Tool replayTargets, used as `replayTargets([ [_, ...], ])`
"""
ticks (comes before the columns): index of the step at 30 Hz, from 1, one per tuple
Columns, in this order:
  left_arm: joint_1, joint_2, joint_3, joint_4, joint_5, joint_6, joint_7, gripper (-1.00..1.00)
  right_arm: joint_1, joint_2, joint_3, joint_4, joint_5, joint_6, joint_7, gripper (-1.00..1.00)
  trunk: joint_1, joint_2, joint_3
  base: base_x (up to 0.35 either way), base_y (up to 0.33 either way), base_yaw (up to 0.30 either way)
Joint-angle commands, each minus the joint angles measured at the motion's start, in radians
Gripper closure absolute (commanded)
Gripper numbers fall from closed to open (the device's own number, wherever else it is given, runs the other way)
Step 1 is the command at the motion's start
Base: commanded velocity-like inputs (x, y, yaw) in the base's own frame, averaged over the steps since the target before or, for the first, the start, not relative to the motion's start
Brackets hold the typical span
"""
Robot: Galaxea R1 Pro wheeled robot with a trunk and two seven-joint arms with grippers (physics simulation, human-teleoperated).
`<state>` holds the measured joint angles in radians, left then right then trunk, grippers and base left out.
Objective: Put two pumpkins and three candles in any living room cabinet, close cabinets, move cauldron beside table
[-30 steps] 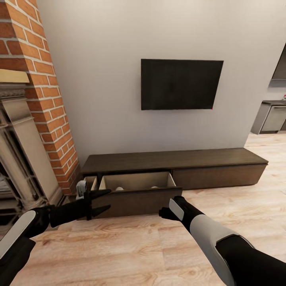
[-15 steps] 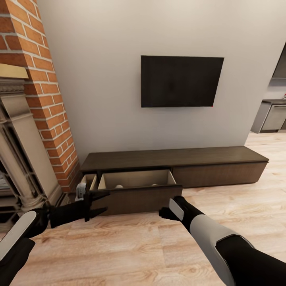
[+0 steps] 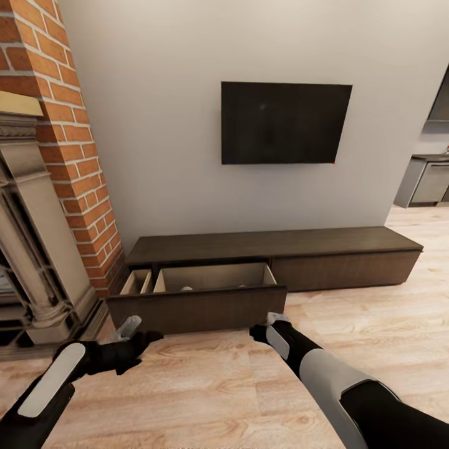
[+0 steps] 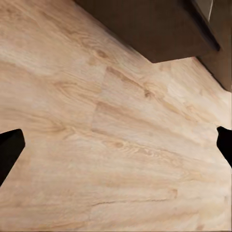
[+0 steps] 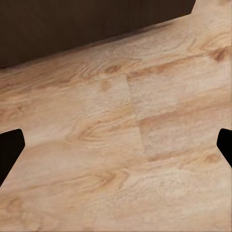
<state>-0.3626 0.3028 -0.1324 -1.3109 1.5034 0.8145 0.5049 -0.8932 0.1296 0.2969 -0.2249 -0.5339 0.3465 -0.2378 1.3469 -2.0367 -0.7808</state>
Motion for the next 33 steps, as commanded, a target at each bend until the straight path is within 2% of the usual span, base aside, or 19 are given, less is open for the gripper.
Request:
replayTargets([
  [1, -0.001, -0.025, -0.001, 0.040, -0.069, -0.031, 0.010, -1.00, 0.016, 0.002, 0.016, -0.002, 0.005, -0.025, 0.004, -1.00, 0.004, -0.008, -0.004, 0.000, 0.000, 0.000],
  [4, 0.001, -0.084, -0.005, 0.144, -0.294, -0.159, 0.007, -1.00, 0.070, 0.007, 0.027, -0.003, 0.051, -0.123, 0.018, -1.00, 0.015, -0.029, -0.013, 0.000, 0.000, 0.000],
  [5, 0.001, -0.093, -0.008, 0.160, -0.328, -0.188, 0.005, -1.00, 0.079, 0.007, 0.028, -0.002, 0.059, -0.139, 0.019, -1.00, 0.019, -0.036, -0.017, 0.000, 0.000, 0.000],
  [6, 0.002, -0.114, -0.021, 0.195, -0.394, -0.251, 0.000, -1.00, 0.098, 0.008, 0.029, -0.001, 0.075, -0.171, 0.020, -1.00, 0.023, -0.043, -0.020, 0.000, 0.000, 0.000],
  [7, 0.002, -0.137, -0.045, 0.236, -0.455, -0.317, -0.008, -1.00, 0.117, 0.008, 0.030, 0.000, 0.091, -0.202, 0.022, -1.00, 0.027, -0.050, -0.023, 0.000, 0.000, 0.000],
  [8, 0.002, -0.148, -0.061, 0.258, -0.485, -0.351, -0.014, -1.00, 0.128, 0.008, 0.030, 0.000, 0.098, -0.218, 0.024, -1.00, 0.031, -0.057, -0.026, 0.000, 0.000, 0.000],
  [10, 0.002, -0.186, -0.139, 0.347, -0.593, -0.493, -0.039, -1.00, 0.178, 0.008, 0.031, 0.000, 0.125, -0.292, 0.032, -1.00, 0.038, -0.071, -0.032, 0.000, 0.000, 0.000],
  [12, 0.002, -0.215, -0.217, 0.427, -0.671, -0.635, -0.053, -1.00, 0.226, 0.008, 0.031, -0.001, 0.149, -0.385, 0.037, -1.00, 0.046, -0.085, -0.039, 0.000, 0.000, 0.000],
  [15, 0.002, -0.253, -0.286, 0.505, -0.718, -0.774, -0.060, -1.00, 0.255, 0.008, 0.031, 0.006, 0.178, -0.472, 0.038, -1.00, 0.057, -0.106, -0.048, 0.000, 0.000, 0.000],
  [19, 0.002, -0.288, -0.323, 0.565, -0.739, -0.852, -0.062, -1.00, 0.267, 0.008, 0.031, 0.009, 0.195, -0.515, 0.038, -1.00, 0.073, -0.134, -0.060, 0.000, 0.000, 0.000],
  [23, -0.001, -0.298, -0.331, 0.572, -0.768, -0.867, -0.063, -1.00, 0.270, 0.008, 0.033, 0.009, 0.200, -0.550, 0.038, -1.00, 0.088, -0.162, -0.073, 0.000, 0.000, 0.000],
  [26, -0.005, -0.300, -0.334, 0.556, -0.814, -0.871, -0.063, -1.00, 0.270, 0.008, 0.040, 0.003, 0.214, -0.560, 0.035, -1.00, 0.100, -0.183, -0.082, 0.000, 0.000, 0.000],
  [29, -0.008, -0.301, -0.335, 0.532, -0.871, -0.873, -0.063, -1.00, 0.270, 0.008, 0.059, -0.003, 0.247, -0.567, 0.032, -1.00, 0.111, -0.204, -0.092, 0.000, 0.000, 0.000],
  [33, -0.010, -0.301, -0.334, 0.524, -0.912, -0.878, -0.063, -1.00, 0.270, 0.010, 0.067, -0.012, 0.261, -0.573, 0.036, -1.00, 0.126, -0.232, -0.104, 0.000, 0.000, 0.000],
])
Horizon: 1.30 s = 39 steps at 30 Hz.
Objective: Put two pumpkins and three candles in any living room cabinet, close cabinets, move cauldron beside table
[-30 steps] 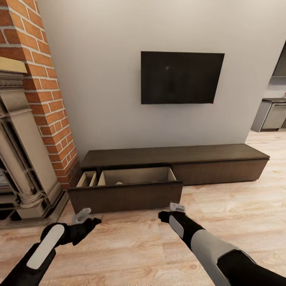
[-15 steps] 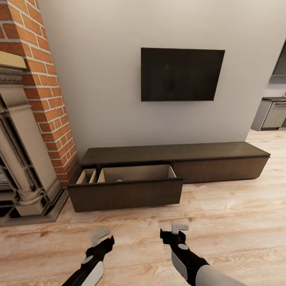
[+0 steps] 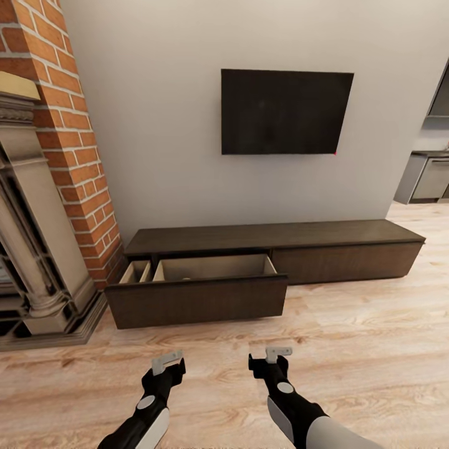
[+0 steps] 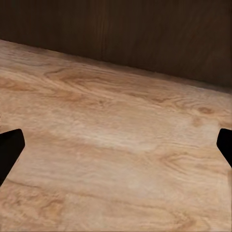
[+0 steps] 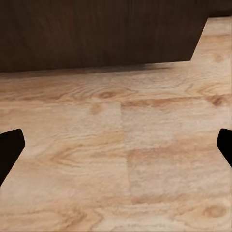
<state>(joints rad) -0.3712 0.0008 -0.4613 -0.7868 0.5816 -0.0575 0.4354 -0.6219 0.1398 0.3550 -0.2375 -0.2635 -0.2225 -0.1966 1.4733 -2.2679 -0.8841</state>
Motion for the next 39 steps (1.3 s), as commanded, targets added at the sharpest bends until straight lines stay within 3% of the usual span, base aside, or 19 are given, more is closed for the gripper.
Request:
replayTargets([
  [1, -0.001, 0.001, -0.005, 0.000, -0.002, -0.008, 0.006, -1.00, -0.001, 0.000, 0.010, -0.003, -0.006, -0.009, -0.004, -1.00, 0.004, -0.008, -0.004, 0.000, 0.000, 0.000],
  [7, -0.003, -0.004, -0.006, -0.003, -0.071, -0.015, 0.005, -1.00, -0.001, 0.000, 0.018, -0.010, 0.041, -0.052, 0.002, -1.00, 0.027, -0.050, -0.023, 0.000, 0.000, 0.000],
  [15, -0.003, -0.014, -0.005, -0.004, -0.129, -0.039, 0.008, -1.00, -0.001, -0.001, 0.021, -0.010, 0.045, -0.057, 0.056, -1.00, 0.057, -0.106, -0.048, 0.000, 0.000, 0.000],
  [22, -0.003, -0.013, -0.002, -0.006, -0.138, -0.063, 0.016, -1.00, -0.001, -0.002, 0.015, -0.010, 0.039, -0.058, 0.133, -1.00, 0.084, -0.155, -0.070, 0.000, 0.000, 0.000],
  [33, -0.003, -0.011, 0.003, -0.001, -0.138, -0.066, 0.017, -1.00, -0.001, -0.003, 0.009, -0.009, 0.035, -0.057, 0.143, -1.00, 0.126, -0.232, -0.104, 0.000, 0.000, 0.000],
  [39, -0.003, -0.012, 0.004, 0.000, -0.138, -0.067, 0.018, -1.00, -0.001, -0.005, -0.036, -0.008, 0.035, -0.055, 0.144, -1.00, 0.129, -0.234, -0.128, 0.000, 0.000, 0.000],
])
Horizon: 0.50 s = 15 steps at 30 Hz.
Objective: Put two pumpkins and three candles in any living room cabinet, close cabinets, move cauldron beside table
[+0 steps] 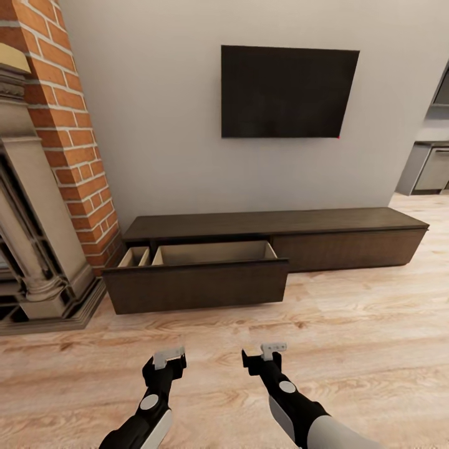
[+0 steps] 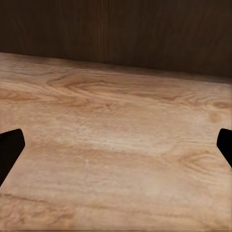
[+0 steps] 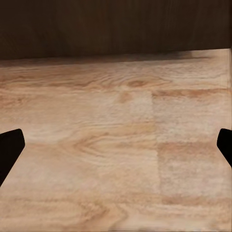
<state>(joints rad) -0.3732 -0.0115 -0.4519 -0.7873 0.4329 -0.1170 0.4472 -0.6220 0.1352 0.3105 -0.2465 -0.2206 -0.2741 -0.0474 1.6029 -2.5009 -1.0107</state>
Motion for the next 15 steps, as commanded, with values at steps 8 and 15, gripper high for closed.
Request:
replayTargets([
  [8, -0.001, 0.002, -0.004, 0.002, 0.012, -0.007, 0.007, -1.00, -0.001, -0.002, -0.004, 0.002, -0.008, -0.004, -0.005, -1.00, 0.003, -0.002, -0.032, 0.000, 0.000, 0.000],
  [15, -0.001, 0.002, -0.002, 0.003, 0.013, -0.008, 0.008, -1.00, -0.001, -0.002, -0.005, 0.003, -0.008, -0.004, -0.005, -1.00, 0.004, -0.003, -0.040, 0.000, 0.000, 0.000],
])
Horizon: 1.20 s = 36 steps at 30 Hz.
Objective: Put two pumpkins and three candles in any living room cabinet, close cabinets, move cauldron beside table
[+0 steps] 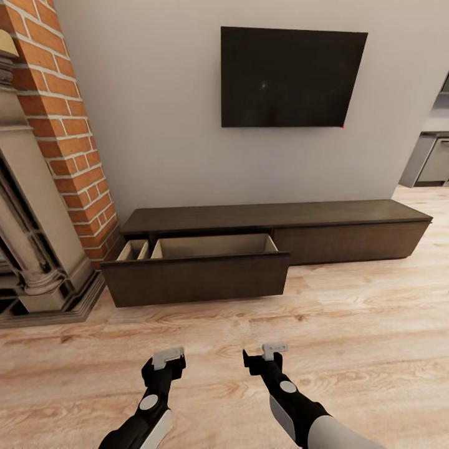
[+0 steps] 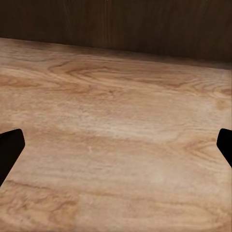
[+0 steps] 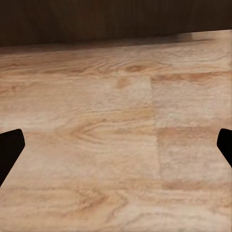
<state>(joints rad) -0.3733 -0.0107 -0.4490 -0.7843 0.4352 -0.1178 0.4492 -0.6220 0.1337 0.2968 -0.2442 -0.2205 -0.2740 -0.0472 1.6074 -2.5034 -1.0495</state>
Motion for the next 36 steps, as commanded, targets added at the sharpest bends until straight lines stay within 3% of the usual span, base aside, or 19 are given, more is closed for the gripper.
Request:
replayTargets([
  [1, -0.001, 0.001, -0.005, 0.000, 0.011, -0.007, 0.006, -1.00, -0.001, 0.000, 0.008, 0.001, -0.008, -0.004, -0.005, -1.00, 0.000, 0.000, -0.001, 0.000, 0.000, 0.000],
  [9, -0.001, 0.003, -0.005, 0.000, 0.012, -0.008, 0.006, -1.00, -0.001, 0.000, 0.008, 0.002, -0.008, -0.004, -0.005, -1.00, 0.000, 0.000, -0.001, 0.136, 0.000, 0.000],
  [36, -0.001, 0.006, -0.004, 0.002, 0.014, -0.008, 0.006, -1.00, -0.001, 0.001, 0.012, -0.003, -0.007, -0.001, -0.006, -1.00, 0.000, 0.000, -0.001, 0.339, 0.000, 0.000],
])
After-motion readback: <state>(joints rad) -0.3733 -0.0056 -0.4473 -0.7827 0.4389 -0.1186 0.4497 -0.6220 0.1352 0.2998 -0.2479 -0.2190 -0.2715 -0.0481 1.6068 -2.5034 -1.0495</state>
